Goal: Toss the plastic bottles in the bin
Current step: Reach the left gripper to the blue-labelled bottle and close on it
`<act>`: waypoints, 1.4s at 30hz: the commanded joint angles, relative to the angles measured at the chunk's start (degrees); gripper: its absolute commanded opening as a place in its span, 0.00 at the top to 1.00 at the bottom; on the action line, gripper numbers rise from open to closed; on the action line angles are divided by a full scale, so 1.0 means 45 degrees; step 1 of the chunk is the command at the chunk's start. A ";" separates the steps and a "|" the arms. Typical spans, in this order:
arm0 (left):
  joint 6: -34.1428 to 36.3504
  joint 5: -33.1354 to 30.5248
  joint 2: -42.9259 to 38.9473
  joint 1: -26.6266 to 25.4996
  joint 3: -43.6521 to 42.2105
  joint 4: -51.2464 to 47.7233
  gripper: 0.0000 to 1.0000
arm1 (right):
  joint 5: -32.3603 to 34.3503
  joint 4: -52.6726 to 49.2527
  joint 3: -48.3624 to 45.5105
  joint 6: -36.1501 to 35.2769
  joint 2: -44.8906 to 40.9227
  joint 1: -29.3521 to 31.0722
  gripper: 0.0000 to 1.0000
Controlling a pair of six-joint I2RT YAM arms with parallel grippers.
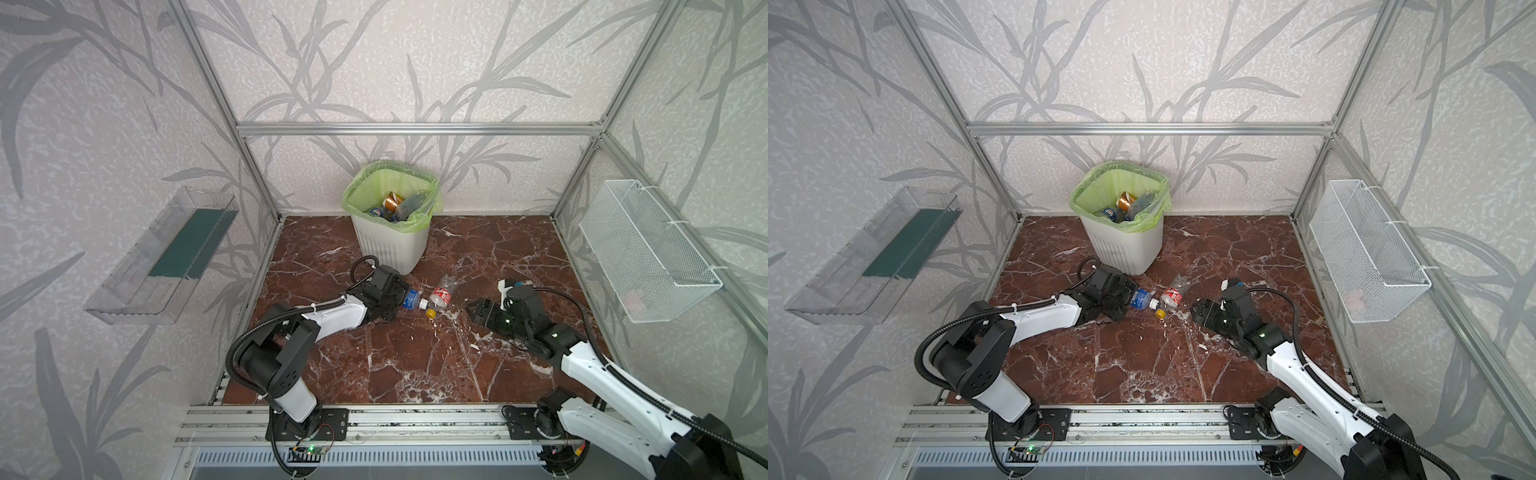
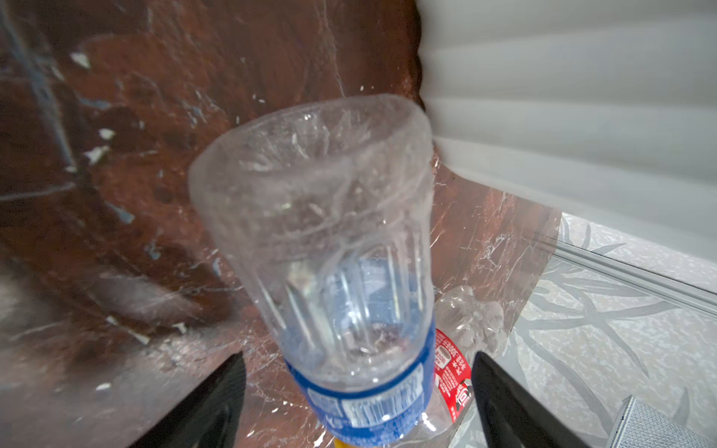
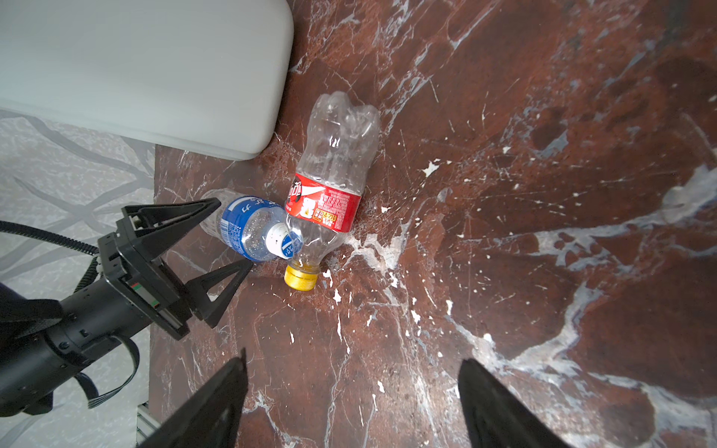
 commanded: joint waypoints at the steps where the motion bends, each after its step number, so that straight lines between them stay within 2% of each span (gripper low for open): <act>1: -0.0095 0.0093 0.0125 -0.0065 0.0213 -0.0129 0.12 | -0.0146 -0.0161 -0.0087 -0.0203 -0.0049 -0.0103 0.15; 11: 0.0971 -0.0319 -0.0961 0.0142 -0.0982 -0.1478 0.25 | -0.0251 0.0106 -0.0253 -0.0164 0.0046 -0.0161 0.17; 19: 0.1552 -0.0051 -0.2357 0.0622 -0.2659 -0.2163 0.31 | -0.0441 0.0530 -0.0363 -0.0042 0.0365 -0.0161 0.18; 22: 0.1768 -0.0004 -0.3084 0.0637 -0.2971 -0.2581 0.28 | -0.0468 0.0601 -0.0366 -0.0027 0.0456 -0.0161 0.18; 30: 0.1471 -0.0504 -0.5266 0.0598 -0.2569 -0.3312 0.13 | -0.0472 0.0752 -0.0381 -0.0025 0.0632 -0.0161 0.19; 34: 0.0964 -0.0755 -0.4902 0.0602 -0.2038 -0.2709 0.11 | -0.0470 0.0758 -0.0362 -0.0008 0.0637 -0.0170 0.19; 38: 0.0263 -0.0392 -0.3639 0.0614 -0.1482 -0.1164 0.10 | -0.0450 0.0596 -0.0338 -0.0027 0.0482 -0.0161 0.19; 42: 0.0094 -0.0067 -0.2141 0.0566 -0.0404 -0.0578 0.08 | -0.0293 0.0228 -0.0322 -0.0134 0.0162 -0.0180 0.18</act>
